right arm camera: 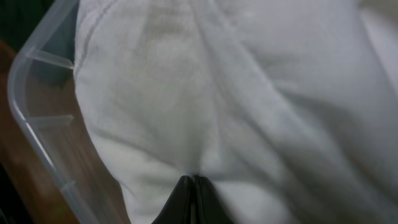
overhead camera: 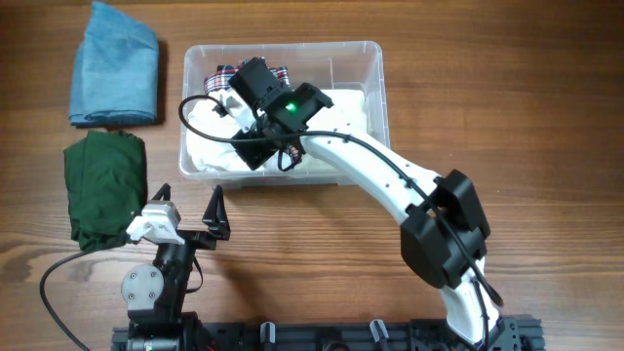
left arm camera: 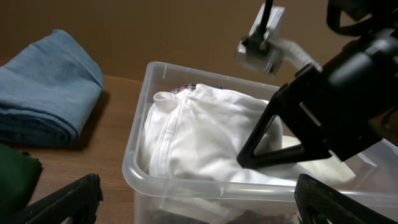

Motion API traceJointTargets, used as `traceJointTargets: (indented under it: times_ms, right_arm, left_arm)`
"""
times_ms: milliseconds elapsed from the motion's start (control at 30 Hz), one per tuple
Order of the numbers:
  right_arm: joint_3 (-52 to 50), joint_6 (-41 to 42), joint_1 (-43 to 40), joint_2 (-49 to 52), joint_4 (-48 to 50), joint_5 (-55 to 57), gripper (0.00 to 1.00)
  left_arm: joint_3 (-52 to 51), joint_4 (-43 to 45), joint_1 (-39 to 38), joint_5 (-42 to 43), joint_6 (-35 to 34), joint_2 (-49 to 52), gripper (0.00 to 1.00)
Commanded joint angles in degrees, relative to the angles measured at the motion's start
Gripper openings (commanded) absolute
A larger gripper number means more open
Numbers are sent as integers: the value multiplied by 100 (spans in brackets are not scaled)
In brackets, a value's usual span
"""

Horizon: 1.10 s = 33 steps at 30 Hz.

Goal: Pack container
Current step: 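Press and tuck the white shirt down into the container with the right gripper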

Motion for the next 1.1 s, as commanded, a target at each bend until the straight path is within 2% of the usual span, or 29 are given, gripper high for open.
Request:
traceJointTargets:
  times_ms: [0, 400, 667, 767, 1067]
  right_arm:
    - [46, -55, -7, 221, -9, -225, 4]
    - [138, -225, -9, 529, 96, -428, 4]
    - [1241, -431, -31, 275, 105, 409, 4]
    - [1274, -507, -31, 286, 409, 407, 4]
    - [1270, -527, -31, 944, 734, 407, 4]
  left_arm:
    - [-37, -7, 31, -55, -28, -26, 100]
    - [-37, -7, 31, -55, -26, -26, 100]
    - [-37, -7, 31, -55, -28, -26, 100]
    - [-37, -7, 31, -55, -28, -26, 100]
    - [-37, -7, 31, -55, -28, -26, 100]
